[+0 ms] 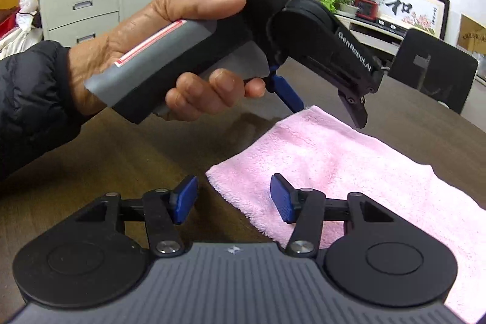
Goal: Fold towel
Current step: 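Grasp the towel edge with the left tool while the right tool grasps beside it, then lift the held edge with both tools and fold it over the towel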
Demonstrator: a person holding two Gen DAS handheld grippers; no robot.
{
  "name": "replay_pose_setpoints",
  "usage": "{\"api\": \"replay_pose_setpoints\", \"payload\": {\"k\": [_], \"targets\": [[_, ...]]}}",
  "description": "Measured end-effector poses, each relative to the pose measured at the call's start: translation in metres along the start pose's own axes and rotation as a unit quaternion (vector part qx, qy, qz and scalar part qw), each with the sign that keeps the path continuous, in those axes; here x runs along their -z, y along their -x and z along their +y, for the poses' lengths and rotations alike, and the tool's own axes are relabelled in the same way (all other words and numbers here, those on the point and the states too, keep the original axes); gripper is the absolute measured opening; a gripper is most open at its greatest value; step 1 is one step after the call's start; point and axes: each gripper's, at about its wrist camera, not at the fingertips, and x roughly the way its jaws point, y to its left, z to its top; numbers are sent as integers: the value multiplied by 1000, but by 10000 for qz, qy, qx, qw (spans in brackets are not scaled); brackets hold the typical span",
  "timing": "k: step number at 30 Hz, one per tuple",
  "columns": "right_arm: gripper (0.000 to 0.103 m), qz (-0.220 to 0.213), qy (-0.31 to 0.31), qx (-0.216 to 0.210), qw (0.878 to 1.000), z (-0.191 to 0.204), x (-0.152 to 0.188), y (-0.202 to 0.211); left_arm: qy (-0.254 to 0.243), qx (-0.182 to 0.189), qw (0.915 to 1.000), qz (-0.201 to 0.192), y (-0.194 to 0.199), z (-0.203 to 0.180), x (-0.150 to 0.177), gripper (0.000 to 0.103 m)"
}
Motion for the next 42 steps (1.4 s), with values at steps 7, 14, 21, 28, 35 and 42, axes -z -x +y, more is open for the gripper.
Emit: {"api": "replay_pose_setpoints", "payload": {"k": [7, 14, 21, 28, 35, 42], "targets": [[52, 31, 26, 82, 10000, 18, -7, -34, -33, -118, 9999, -29, -1, -5, -2, 52], [35, -22, -89, 157, 9998, 15, -3, -28, 260, -187, 9995, -20, -3, 0, -3, 20], [12, -169, -235, 179, 9994, 12, -2, -24, 560, -125, 9983, -59, -3, 4, 0, 13], [10, -348, -438, 115, 9984, 8, -1, -16, 760, -194, 9969, -81, 2, 8, 2, 11], [10, -825, -835, 37, 9931, -4, 4, 20, 828, -287, 9957, -287, 20, -10, -6, 10], [10, -1481, -2165, -78, 9650, -71, 28, 66, 599, -102, 9965, -568, 33, -66, -25, 10]]}}
